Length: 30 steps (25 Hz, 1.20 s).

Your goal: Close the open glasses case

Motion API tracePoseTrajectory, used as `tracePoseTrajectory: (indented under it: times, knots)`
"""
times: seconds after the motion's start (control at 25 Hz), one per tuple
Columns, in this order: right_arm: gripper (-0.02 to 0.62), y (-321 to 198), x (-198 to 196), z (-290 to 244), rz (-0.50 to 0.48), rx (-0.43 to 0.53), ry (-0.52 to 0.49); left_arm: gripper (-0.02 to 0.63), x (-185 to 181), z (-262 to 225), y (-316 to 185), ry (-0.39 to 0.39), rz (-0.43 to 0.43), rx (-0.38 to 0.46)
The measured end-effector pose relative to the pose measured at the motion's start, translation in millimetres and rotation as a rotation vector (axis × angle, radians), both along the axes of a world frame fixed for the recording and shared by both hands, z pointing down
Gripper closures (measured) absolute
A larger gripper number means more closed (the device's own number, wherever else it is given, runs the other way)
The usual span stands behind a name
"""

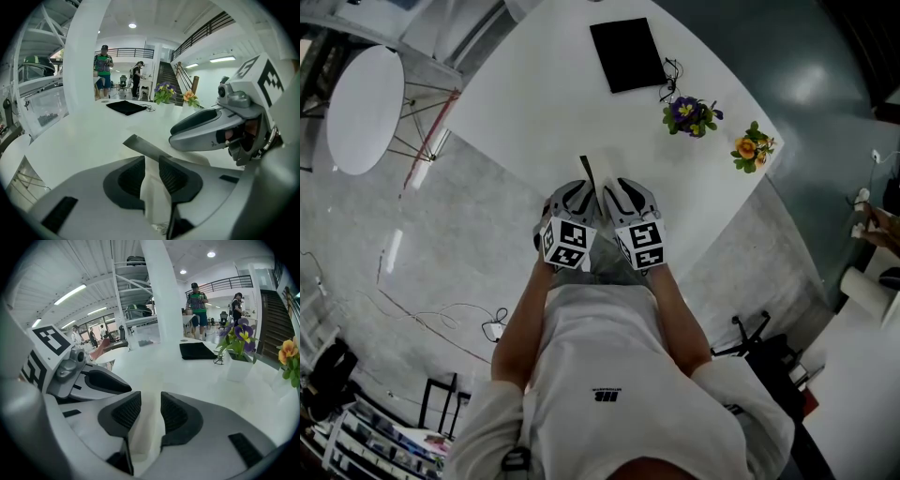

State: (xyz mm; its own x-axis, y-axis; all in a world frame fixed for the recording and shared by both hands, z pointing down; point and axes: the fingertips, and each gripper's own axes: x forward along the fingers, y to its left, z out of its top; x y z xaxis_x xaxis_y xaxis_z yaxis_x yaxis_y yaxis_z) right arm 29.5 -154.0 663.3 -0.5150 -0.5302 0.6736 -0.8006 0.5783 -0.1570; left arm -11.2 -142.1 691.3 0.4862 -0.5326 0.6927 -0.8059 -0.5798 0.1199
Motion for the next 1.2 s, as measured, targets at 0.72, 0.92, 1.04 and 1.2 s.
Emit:
tracePoseTrajectory:
  times: [0.72,0.92,1.04,1.2]
  knots:
    - [0.462,2.4,-8.4,4.0,-0.011,-0.005,0.019,0.500,-7.7,8.3,2.7,-0.008,0.002,-0.016]
    - [0.462,3.6,-11.2,4.7,-0.016,-0.001,0.029,0.500,-10.6,9.9,4.7,-0.016,0.002,-0.018]
    - [0.460,3.7,-11.9,5.1,-0.014,0.000,0.034,0.502,-11.2,10.7,4.9,-0.017,0.005,-0.018]
    - [0.454,4.5,-12.3,5.7,-0.008,0.003,0.040,0.502,-12.3,11.7,6.0,-0.025,0.011,-0.021]
